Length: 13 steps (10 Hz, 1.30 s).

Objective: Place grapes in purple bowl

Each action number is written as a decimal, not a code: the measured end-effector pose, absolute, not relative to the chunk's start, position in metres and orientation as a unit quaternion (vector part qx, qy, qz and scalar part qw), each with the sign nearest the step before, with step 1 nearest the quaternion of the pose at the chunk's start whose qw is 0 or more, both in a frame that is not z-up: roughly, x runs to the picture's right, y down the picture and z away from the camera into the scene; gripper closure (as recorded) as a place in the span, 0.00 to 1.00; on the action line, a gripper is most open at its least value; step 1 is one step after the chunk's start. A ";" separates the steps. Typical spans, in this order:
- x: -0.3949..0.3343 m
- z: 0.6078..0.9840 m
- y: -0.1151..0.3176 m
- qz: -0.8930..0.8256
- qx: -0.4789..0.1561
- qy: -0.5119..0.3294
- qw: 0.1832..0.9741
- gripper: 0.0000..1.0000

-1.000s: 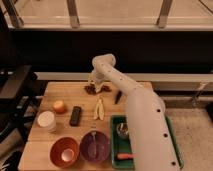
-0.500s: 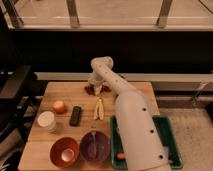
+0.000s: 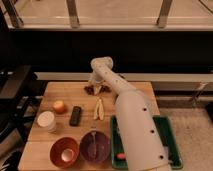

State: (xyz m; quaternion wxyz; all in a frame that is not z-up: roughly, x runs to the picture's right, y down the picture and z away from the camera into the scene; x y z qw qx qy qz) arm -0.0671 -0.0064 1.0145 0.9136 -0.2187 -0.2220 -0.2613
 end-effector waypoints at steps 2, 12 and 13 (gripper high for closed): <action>-0.060 0.989 -0.011 -0.251 -0.195 -0.224 0.921 1.00; -0.056 0.738 0.049 -0.211 -0.161 -0.280 0.923 1.00; -0.051 0.717 0.065 -0.204 -0.176 -0.290 0.918 1.00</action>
